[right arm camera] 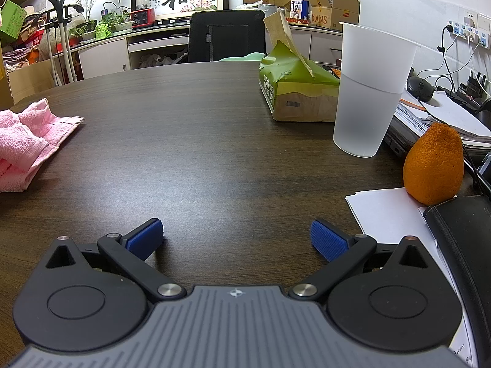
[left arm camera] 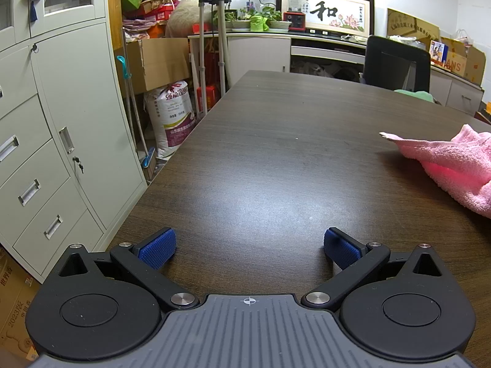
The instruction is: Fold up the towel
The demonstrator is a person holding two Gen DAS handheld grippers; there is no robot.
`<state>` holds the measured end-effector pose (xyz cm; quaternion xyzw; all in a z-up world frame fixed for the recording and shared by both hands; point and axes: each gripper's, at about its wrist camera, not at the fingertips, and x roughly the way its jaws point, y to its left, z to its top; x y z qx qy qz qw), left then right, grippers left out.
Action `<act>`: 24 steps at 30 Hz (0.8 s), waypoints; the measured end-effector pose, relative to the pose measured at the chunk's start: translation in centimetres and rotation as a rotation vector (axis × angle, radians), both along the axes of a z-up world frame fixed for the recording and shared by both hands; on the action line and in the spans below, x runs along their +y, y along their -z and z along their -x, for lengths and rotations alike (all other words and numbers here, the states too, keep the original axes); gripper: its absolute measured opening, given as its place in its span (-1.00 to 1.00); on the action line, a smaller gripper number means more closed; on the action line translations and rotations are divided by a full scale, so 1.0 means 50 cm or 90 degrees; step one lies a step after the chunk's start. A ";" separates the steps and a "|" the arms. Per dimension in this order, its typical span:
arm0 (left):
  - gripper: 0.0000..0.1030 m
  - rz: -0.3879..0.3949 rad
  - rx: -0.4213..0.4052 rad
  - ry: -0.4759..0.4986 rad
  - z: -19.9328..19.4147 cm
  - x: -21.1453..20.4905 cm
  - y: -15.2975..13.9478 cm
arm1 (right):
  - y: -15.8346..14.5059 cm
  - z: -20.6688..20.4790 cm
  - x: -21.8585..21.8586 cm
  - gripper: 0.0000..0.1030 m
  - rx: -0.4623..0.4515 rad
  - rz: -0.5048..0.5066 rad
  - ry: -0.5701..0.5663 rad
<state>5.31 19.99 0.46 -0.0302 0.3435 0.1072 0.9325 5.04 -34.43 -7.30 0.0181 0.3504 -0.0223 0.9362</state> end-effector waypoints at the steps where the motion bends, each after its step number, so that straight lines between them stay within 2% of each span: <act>1: 1.00 0.000 0.000 0.000 0.000 0.000 0.000 | 0.000 0.000 0.000 1.00 0.000 0.000 0.000; 24: 1.00 0.000 0.000 0.000 0.000 0.000 0.000 | -0.001 0.001 0.004 1.00 0.000 0.001 0.003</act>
